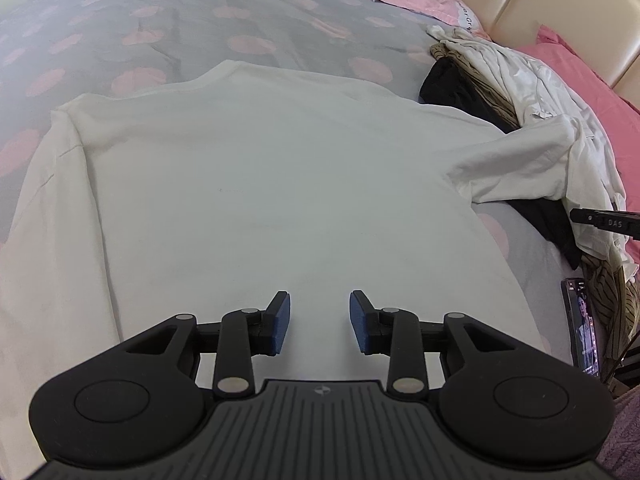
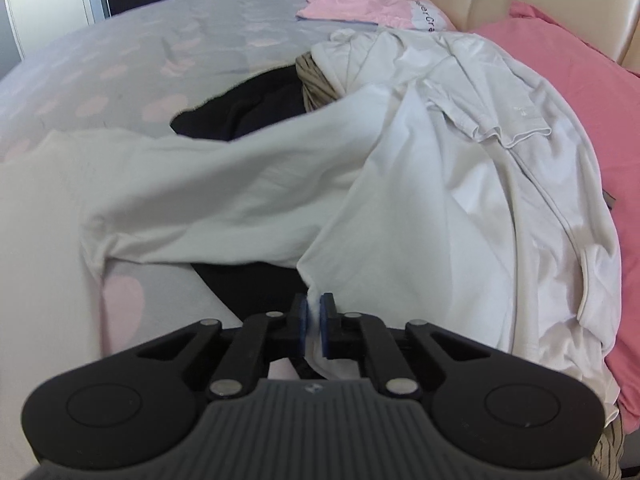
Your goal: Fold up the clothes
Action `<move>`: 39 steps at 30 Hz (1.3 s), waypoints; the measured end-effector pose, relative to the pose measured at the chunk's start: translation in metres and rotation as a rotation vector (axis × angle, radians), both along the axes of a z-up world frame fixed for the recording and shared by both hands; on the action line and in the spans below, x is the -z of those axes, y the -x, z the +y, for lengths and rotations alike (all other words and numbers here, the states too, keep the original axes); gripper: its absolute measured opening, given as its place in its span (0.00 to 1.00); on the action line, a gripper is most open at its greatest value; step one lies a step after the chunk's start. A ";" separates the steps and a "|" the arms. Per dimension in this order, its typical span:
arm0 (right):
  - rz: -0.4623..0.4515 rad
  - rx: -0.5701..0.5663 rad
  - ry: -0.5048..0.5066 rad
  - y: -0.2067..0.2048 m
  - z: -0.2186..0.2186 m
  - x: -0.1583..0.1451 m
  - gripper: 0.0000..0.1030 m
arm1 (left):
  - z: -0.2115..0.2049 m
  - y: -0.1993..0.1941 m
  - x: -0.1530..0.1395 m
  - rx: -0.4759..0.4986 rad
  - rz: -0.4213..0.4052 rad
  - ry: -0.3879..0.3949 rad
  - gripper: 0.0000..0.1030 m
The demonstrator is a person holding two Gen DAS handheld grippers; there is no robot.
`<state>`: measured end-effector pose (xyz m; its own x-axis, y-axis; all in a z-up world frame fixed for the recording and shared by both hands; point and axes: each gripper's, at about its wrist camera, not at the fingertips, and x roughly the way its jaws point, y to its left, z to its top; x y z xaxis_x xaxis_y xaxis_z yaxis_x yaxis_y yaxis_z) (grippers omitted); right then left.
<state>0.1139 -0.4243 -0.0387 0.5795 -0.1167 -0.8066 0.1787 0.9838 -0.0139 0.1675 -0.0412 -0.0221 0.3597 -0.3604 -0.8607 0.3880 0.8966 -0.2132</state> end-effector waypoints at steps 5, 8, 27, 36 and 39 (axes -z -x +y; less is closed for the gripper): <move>-0.055 -0.059 -0.091 0.013 0.021 -0.029 0.07 | 0.000 0.007 -0.008 0.011 -0.018 0.009 0.30; -0.081 -0.105 -0.166 0.020 0.038 -0.046 0.07 | 0.003 0.012 -0.013 0.013 -0.032 0.011 0.30; 0.058 -0.763 -0.503 0.125 0.215 -0.072 0.07 | 0.038 0.051 -0.038 0.001 -0.089 0.025 0.30; 0.285 -0.964 -0.466 0.172 0.278 -0.013 0.07 | 0.040 0.067 -0.033 0.039 -0.075 0.011 0.30; 0.334 -1.009 -0.452 0.186 0.290 0.001 0.07 | 0.035 0.070 -0.029 0.058 -0.062 0.001 0.35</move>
